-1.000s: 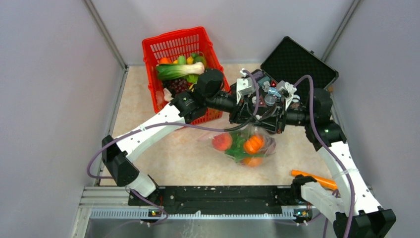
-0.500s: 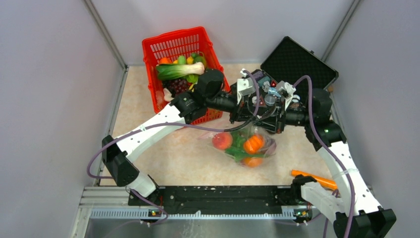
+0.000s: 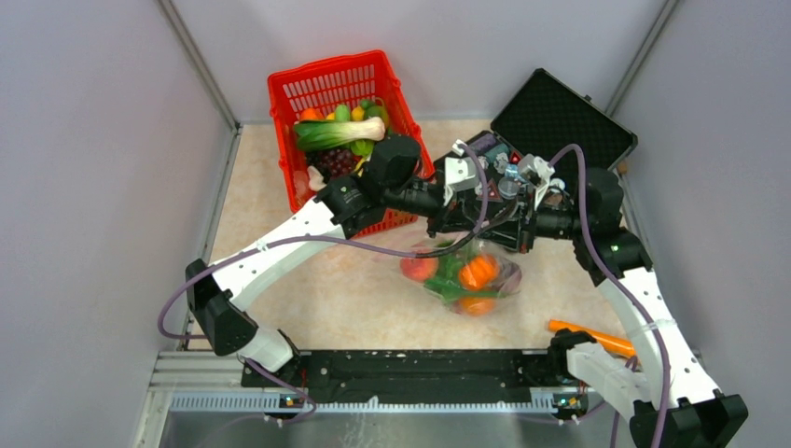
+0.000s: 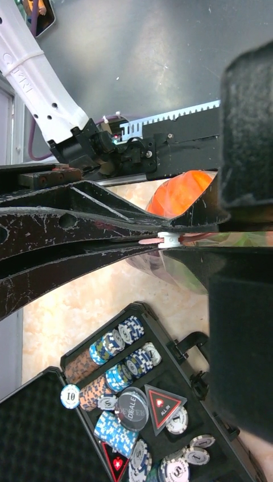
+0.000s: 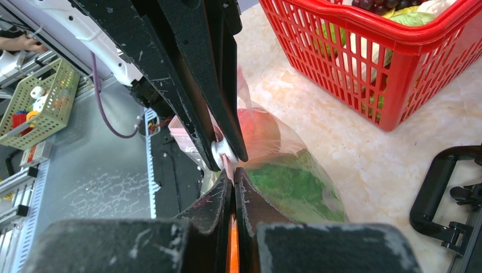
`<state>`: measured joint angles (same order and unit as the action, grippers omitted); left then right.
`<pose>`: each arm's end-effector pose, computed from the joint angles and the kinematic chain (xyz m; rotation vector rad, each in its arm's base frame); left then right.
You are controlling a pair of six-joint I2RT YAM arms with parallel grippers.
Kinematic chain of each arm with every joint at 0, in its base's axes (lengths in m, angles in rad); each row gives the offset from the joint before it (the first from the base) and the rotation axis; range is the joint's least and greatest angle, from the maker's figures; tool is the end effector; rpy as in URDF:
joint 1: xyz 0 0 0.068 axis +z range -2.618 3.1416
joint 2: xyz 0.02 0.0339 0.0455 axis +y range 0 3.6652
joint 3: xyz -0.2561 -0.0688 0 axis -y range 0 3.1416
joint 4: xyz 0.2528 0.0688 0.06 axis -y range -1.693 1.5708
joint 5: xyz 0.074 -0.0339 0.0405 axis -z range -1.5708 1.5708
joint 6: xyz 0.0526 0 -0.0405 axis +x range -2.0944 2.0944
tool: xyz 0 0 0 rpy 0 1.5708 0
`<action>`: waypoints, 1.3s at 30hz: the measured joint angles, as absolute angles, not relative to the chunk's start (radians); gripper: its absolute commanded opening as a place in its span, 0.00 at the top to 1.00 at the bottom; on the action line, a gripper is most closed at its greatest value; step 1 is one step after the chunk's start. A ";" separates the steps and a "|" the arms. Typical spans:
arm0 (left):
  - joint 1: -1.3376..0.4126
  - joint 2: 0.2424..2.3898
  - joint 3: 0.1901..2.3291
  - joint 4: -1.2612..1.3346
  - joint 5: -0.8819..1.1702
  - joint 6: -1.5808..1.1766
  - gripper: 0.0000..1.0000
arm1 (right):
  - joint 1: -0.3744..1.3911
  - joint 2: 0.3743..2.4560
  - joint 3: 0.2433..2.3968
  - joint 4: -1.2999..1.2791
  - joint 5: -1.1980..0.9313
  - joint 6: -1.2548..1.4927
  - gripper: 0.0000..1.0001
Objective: Place the food in the zip-top bag and seal the zipper
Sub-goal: Zip the zipper food storage bag at the center of the board.
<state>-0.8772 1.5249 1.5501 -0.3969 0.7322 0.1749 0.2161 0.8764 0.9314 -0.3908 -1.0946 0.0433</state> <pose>0.2062 -0.3030 0.3946 1.4257 1.4345 -1.1643 0.1832 0.0881 0.3518 -0.8967 1.6617 1.2063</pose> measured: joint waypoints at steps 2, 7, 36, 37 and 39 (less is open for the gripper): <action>-0.878 1.525 1.550 -0.405 0.731 0.183 1.00 | 0.216 0.875 0.931 -0.398 -1.090 0.036 1.00; -0.879 1.525 1.549 -0.433 0.717 0.205 1.00 | 0.216 0.875 0.931 -0.413 -1.077 0.025 1.00; -0.869 1.517 1.539 -0.484 0.775 0.137 1.00 | 0.250 0.882 0.952 -0.413 -1.127 0.001 1.00; -0.868 1.517 1.539 -0.484 0.772 0.138 1.00 | 0.250 0.884 0.952 -0.413 -1.127 -0.002 1.00; -0.867 1.517 1.539 -0.487 0.772 0.137 1.00 | 0.252 0.886 0.952 -0.413 -1.126 -0.001 1.00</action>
